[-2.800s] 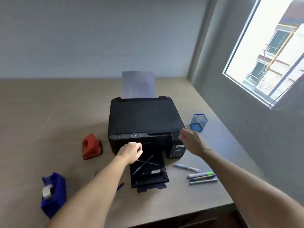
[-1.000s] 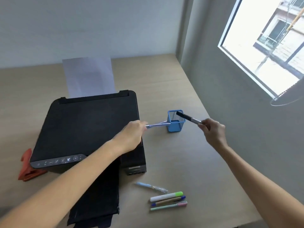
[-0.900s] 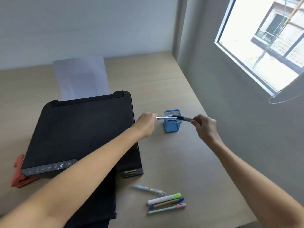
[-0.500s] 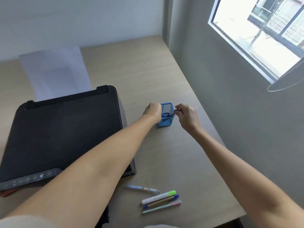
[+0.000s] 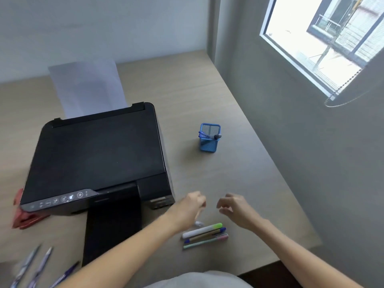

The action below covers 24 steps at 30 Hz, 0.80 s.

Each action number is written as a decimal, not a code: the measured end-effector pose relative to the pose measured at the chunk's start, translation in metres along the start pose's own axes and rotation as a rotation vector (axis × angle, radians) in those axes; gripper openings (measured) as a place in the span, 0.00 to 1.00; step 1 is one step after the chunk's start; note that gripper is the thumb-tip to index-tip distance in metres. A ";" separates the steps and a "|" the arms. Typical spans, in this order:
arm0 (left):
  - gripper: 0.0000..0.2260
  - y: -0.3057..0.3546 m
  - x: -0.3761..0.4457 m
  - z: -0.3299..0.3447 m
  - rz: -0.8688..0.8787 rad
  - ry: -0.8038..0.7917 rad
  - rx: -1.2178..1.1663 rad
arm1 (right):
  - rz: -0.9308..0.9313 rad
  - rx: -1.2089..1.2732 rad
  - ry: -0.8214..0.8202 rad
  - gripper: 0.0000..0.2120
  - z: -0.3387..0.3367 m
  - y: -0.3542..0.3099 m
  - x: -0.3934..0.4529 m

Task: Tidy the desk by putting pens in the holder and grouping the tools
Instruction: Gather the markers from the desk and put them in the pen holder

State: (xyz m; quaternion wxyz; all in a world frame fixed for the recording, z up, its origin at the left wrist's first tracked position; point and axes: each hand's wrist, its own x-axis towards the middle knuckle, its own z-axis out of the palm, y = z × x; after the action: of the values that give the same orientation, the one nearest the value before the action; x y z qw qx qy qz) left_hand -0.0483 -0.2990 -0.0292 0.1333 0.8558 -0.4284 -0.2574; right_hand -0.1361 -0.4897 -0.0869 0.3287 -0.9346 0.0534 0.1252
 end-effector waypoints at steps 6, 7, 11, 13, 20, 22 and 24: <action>0.17 -0.039 -0.023 0.064 -0.222 -0.043 0.319 | 0.005 -0.117 -0.130 0.09 0.028 -0.014 -0.016; 0.17 -0.043 -0.023 0.067 -0.227 -0.007 0.362 | 0.001 -0.137 -0.135 0.09 0.031 -0.015 -0.016; 0.17 -0.048 -0.025 0.076 -0.284 -0.006 0.435 | -0.038 -0.249 -0.154 0.09 0.039 -0.017 -0.015; 0.15 -0.043 -0.028 0.076 -0.303 -0.024 0.427 | -0.067 -0.293 -0.145 0.09 0.043 -0.015 -0.016; 0.05 -0.001 -0.005 0.014 -0.291 0.175 0.075 | -0.073 -0.356 -0.077 0.05 0.032 0.004 -0.013; 0.09 0.008 0.014 -0.019 -0.255 0.359 -0.013 | -0.036 -0.261 -0.067 0.03 0.019 0.013 -0.014; 0.08 0.013 0.037 -0.053 -0.251 0.499 -0.058 | 0.002 -0.145 0.026 0.03 0.002 0.022 -0.016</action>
State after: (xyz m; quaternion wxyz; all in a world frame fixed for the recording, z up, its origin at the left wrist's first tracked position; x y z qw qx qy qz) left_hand -0.0086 -0.3360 0.0082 0.2262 0.9349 -0.2655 -0.0654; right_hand -0.1558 -0.5053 -0.0975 0.2592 -0.9575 0.0493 0.1167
